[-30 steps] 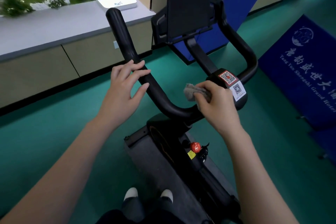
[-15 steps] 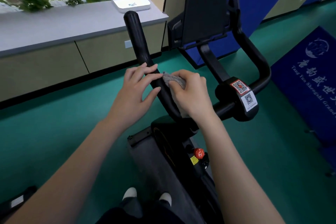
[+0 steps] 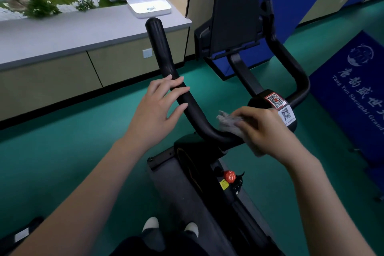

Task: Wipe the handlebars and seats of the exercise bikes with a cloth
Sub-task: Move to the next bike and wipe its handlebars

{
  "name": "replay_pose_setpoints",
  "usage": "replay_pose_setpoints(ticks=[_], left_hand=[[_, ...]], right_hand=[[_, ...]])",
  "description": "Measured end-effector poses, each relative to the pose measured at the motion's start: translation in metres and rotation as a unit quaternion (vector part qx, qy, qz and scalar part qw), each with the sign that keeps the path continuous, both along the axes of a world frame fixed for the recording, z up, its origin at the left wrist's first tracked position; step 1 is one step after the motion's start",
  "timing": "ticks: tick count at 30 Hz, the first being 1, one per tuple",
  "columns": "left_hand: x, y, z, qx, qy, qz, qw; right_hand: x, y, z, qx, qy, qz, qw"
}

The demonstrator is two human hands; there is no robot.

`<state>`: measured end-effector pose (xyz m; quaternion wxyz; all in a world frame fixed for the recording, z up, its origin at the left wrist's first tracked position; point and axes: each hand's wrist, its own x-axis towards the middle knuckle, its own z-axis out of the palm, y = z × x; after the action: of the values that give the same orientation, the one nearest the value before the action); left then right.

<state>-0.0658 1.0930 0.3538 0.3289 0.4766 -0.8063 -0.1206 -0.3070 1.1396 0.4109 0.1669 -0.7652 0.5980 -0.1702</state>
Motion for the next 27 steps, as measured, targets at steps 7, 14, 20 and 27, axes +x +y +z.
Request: replay_pose_setpoints(ticks=[7,14,20,27], left_hand=[[0.003,0.002,0.003,-0.008,-0.030,-0.012,0.999],[0.001,0.005,0.006,-0.015,-0.042,-0.009,0.999],[-0.001,0.020,0.012,-0.008,-0.053,-0.019,0.998],[0.013,0.064,0.010,0.026,-0.079,0.076,0.994]], right_hand=[[-0.024,0.011,0.005,-0.147,-0.020,-0.169,0.974],[0.002,0.042,-0.002,-0.184,-0.104,-0.264,0.941],[0.031,0.057,-0.008,-0.179,-0.176,-0.213,0.944],[0.057,0.059,-0.014,-0.160,-0.255,-0.068,0.951]])
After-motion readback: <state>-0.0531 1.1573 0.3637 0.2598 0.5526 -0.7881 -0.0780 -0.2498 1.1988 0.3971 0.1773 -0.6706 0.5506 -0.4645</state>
